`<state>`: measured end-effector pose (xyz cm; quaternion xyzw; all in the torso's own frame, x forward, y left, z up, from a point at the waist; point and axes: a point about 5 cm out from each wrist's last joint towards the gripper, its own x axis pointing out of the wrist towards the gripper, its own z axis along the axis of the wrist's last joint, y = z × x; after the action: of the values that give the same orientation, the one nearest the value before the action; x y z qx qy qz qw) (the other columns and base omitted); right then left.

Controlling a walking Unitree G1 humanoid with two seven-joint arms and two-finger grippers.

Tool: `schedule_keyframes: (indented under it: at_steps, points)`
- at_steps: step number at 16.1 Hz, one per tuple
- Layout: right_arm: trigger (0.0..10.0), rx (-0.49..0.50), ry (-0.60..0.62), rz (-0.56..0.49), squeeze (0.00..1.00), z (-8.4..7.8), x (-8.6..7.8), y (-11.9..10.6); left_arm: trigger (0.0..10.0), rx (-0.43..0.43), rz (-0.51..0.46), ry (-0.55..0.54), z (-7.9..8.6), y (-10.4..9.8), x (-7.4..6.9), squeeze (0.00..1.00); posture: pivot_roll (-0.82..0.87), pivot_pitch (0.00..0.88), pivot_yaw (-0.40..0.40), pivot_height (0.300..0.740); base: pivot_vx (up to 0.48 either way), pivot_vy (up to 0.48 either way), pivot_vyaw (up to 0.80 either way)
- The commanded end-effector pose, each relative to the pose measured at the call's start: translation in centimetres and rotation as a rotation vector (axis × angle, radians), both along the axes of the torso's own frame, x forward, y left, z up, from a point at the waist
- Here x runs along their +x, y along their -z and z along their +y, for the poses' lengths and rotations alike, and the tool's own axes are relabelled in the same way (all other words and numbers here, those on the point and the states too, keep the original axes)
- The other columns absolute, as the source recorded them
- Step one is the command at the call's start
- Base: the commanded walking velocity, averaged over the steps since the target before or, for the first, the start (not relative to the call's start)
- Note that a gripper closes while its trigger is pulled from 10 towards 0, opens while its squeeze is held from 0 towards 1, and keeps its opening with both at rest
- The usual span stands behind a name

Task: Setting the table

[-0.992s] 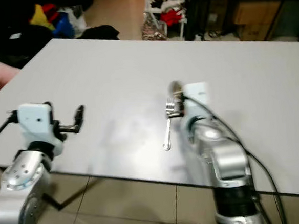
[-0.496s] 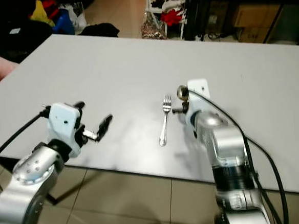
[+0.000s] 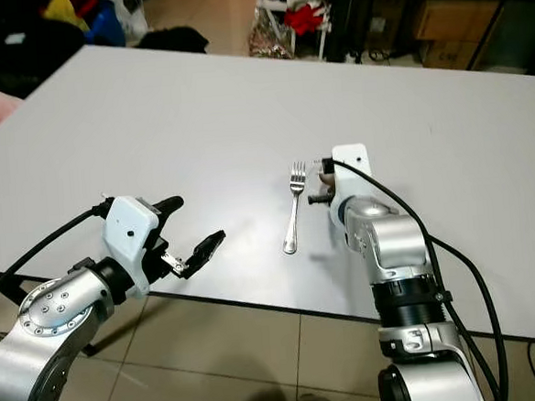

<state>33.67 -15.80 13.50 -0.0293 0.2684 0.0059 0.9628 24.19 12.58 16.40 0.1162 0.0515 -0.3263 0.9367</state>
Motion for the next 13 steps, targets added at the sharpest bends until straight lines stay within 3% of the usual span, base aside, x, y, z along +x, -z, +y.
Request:
schedule_keyframes:
  at_steps: [1,7,13]
  points:
    - [10.0,0.005,0.007,-0.016,0.0,0.0,0.2,-0.2,10.0,-0.002,-0.025,0.02,-0.1,-0.6,-0.2,0.0,-0.13,0.094,-0.021,0.74,0.0,0.0,0.0]
    - [10.0,-0.012,0.005,-0.012,0.0,0.6,0.2,-0.2,10.0,0.007,0.012,0.133,-0.7,-0.4,-1.1,0.0,-0.13,0.088,0.011,0.74,0.0,0.0,0.0]
    - [10.0,0.019,0.029,0.018,0.0,0.8,-0.9,0.5,10.0,0.011,0.011,0.122,-0.6,-0.3,-0.8,0.0,-0.14,0.085,0.01,0.74,0.0,0.0,0.0]
